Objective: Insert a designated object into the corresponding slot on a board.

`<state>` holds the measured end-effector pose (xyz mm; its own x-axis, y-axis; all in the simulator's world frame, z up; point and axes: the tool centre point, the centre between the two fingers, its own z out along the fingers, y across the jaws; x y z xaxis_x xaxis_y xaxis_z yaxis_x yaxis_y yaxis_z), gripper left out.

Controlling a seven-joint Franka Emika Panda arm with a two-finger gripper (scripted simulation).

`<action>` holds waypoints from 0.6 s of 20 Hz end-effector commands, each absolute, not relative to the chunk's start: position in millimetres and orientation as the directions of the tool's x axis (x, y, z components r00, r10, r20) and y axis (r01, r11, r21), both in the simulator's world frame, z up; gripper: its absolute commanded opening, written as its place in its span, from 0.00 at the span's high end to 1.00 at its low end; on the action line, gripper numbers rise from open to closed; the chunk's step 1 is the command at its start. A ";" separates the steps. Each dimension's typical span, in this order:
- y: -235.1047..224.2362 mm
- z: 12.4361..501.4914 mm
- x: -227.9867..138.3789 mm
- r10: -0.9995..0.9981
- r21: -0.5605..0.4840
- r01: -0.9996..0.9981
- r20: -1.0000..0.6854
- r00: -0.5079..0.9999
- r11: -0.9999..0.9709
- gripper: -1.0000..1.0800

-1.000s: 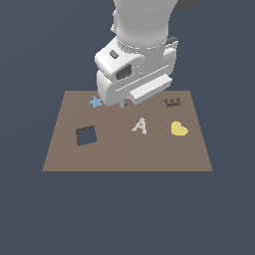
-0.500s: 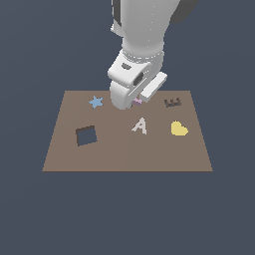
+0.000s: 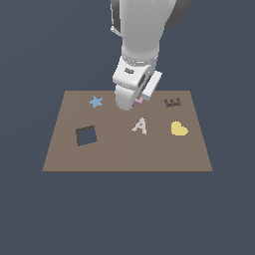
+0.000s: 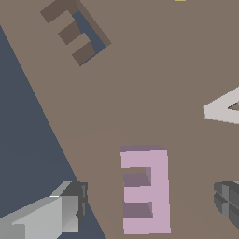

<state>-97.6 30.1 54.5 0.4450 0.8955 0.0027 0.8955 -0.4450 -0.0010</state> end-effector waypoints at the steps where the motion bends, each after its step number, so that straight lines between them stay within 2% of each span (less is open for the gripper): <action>1: 29.2 51.7 -100.0 0.907 -0.001 0.907 0.002 0.422 -0.422 0.04; 12: 28.2 40.2 -101.1 0.911 0.000 0.911 0.000 0.413 -0.413 0.04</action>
<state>-100.6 28.3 44.3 0.4136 0.9105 0.0007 0.9105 -0.4136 0.0003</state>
